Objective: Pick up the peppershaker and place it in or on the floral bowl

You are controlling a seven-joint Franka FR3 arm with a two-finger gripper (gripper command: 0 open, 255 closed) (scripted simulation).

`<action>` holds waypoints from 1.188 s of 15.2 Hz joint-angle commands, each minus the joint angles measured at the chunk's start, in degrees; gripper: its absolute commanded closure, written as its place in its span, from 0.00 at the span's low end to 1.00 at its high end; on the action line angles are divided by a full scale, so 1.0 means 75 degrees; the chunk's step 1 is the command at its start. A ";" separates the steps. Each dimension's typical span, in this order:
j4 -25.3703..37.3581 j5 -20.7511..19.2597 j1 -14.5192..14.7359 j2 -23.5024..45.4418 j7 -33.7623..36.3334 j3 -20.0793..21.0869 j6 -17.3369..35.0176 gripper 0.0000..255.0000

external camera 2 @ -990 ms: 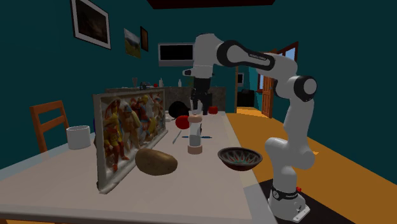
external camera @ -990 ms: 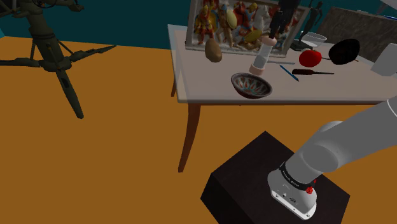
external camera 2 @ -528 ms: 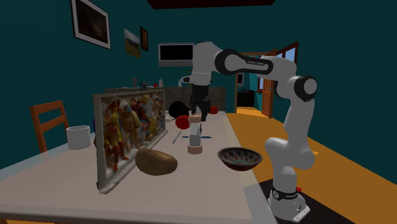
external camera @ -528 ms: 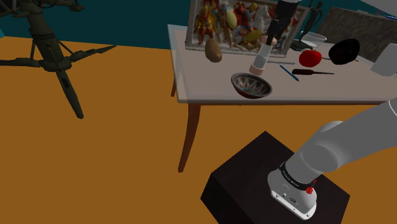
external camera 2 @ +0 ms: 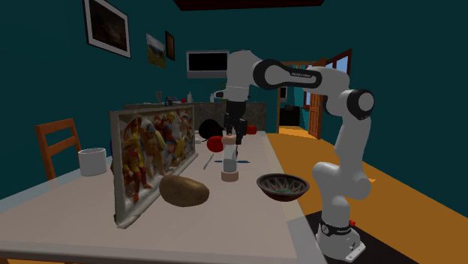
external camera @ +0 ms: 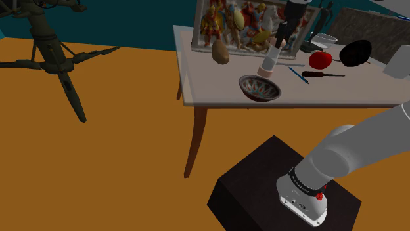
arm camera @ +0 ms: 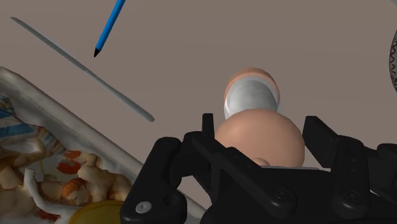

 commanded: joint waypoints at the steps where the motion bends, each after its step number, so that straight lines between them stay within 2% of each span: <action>1: -0.0006 0.0001 0.0000 0.0004 0.0000 0.0000 -0.0002 1.00; 9: -0.0007 0.0001 0.0001 0.0004 0.0000 -0.0001 -0.0001 1.00; 18: 0.1351 0.0063 0.0017 0.0410 -0.0182 0.0009 -0.0942 1.00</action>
